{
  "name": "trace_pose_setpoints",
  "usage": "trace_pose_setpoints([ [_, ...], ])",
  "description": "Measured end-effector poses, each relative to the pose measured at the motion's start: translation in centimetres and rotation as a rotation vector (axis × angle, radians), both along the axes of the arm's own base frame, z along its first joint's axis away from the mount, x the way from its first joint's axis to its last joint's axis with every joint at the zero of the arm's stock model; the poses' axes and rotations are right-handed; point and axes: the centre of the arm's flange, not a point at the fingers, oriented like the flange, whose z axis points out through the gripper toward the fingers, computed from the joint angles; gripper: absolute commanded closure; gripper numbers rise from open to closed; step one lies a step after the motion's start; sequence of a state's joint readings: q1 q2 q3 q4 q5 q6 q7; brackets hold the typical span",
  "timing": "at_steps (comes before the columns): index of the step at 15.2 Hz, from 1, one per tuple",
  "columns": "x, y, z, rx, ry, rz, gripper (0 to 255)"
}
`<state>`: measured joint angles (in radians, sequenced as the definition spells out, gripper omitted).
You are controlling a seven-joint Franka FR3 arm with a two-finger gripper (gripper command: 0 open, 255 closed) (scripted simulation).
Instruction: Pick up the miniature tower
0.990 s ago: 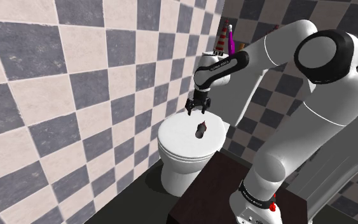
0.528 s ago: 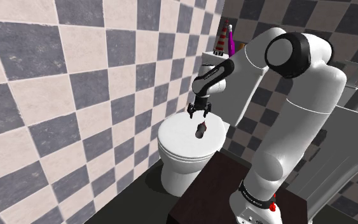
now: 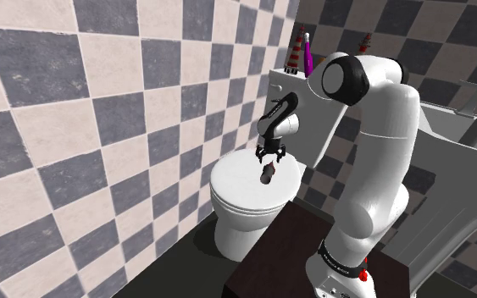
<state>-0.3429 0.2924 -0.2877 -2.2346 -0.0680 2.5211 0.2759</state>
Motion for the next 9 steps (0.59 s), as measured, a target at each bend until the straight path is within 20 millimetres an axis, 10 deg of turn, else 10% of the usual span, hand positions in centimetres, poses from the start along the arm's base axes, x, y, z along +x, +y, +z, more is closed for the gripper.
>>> trace_pose_setpoints([
  [9,-0.1,-2.2,-5.2,-0.012,0.006,-0.036,0],
])
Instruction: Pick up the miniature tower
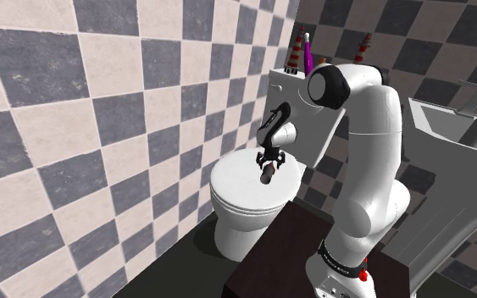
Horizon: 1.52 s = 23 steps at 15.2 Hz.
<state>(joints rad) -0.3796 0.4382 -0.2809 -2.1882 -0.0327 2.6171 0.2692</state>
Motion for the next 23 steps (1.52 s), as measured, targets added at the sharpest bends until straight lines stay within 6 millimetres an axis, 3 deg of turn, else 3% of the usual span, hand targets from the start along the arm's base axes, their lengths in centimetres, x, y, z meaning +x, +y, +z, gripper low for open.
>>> trace_pose_setpoints([
  [1,0.1,0.0,-0.2,0.000,0.000,0.000,0],
  [2,0.1,0.1,-0.3,0.000,0.000,0.000,255],
  [13,0.2,0.1,-0.2,0.000,-0.001,0.000,255],
  [23,0.0,0.0,4.9,0.000,0.000,0.000,255],
])
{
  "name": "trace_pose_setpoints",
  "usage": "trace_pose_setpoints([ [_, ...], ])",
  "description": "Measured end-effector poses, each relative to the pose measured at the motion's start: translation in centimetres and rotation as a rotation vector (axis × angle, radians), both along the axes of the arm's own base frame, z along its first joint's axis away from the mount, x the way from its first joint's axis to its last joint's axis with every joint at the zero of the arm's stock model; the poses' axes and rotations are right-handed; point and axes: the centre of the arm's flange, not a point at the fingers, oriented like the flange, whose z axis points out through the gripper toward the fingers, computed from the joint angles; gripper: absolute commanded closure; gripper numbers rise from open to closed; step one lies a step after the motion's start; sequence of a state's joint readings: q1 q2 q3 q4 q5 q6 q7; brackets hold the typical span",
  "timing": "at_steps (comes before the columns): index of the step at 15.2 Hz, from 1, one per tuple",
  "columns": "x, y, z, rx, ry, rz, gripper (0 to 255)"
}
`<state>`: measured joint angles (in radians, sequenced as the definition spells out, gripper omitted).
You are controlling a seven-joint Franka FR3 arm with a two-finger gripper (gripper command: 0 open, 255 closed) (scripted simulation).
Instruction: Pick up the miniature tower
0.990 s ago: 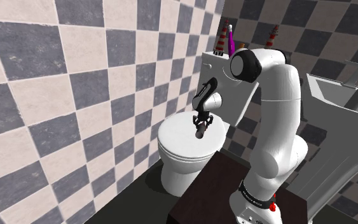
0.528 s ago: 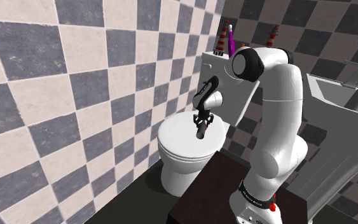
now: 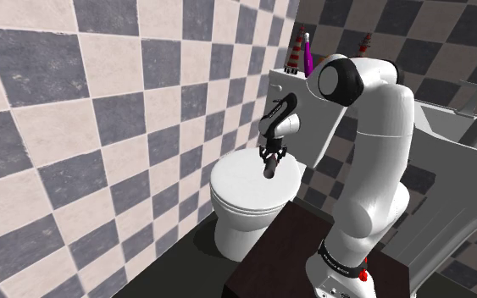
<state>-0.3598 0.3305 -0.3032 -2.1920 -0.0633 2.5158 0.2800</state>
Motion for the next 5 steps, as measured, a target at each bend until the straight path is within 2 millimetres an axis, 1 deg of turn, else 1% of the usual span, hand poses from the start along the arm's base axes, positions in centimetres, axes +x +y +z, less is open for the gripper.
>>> trace_pose_setpoints([
  [5,0.1,0.1,2.3,0.000,0.000,0.000,255],
])
